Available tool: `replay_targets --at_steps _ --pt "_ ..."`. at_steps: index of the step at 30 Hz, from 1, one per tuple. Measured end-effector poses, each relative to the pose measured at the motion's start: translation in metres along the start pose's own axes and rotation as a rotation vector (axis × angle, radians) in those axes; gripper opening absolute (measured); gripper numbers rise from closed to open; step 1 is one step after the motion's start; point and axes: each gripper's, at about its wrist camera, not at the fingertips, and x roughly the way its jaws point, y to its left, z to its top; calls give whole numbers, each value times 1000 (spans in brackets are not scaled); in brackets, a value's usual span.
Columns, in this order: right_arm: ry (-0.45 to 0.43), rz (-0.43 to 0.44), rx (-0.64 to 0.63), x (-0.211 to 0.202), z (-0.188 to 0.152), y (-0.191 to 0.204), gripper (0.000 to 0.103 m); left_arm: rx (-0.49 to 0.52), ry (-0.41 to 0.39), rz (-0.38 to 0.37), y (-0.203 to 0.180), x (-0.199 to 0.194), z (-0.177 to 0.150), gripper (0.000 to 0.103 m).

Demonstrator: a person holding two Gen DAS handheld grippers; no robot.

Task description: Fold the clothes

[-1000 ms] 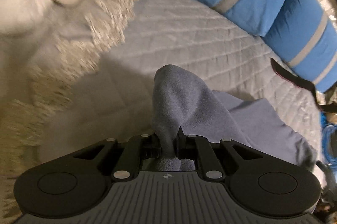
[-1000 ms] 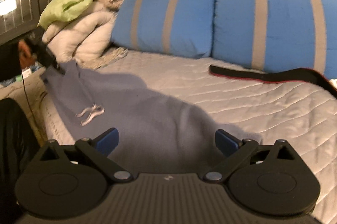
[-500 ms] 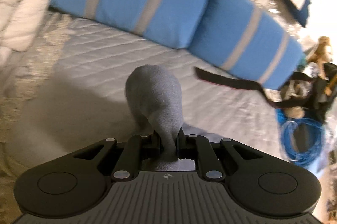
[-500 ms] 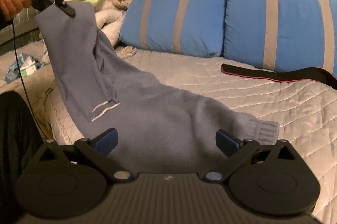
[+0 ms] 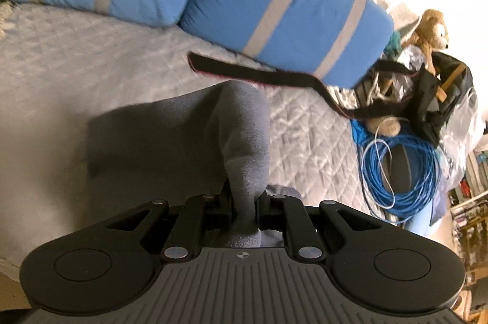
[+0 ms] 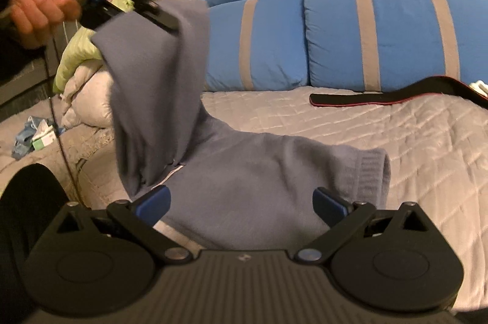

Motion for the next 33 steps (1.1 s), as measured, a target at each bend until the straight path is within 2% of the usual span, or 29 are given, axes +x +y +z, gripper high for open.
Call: replay_targets --at_steps 6,8,10,11,16,17,19,24,27,30,33 --pt "8 -23 1 -14 -7 6 103 74 43 18 -22 51 -13 14" --pt "18 -35 4 -16 -8 6 103 96 69 13 -29 69 -19 21" --pt "27 -39 10 -16 -9 5 103 96 90 -39 -31 80 -24 27" --pt "31 -40 13 -17 -9 5 103 99 81 -55 -30 78 -24 29" --pt "44 -28 32 -18 -9 4 103 119 19 -125 -24 66 -22 58" --pt "44 -25 38 -18 -9 3 103 122 7 -139 -23 63 -21 60" --pt "43 -17 59 -17 -9 1 103 142 -45 -97 -13 54 -19 64" --pt "50 -13 150 -5 -4 -11 103 198 -143 29 22 40 -23 66" --pt "47 -10 221 6 2 -23 102 205 -196 67 43 38 -30 66" --pt "52 -16 297 19 11 -38 96 210 -248 103 64 37 -38 66" --pt "94 -52 351 37 18 -53 84 215 -301 139 86 35 -46 66"
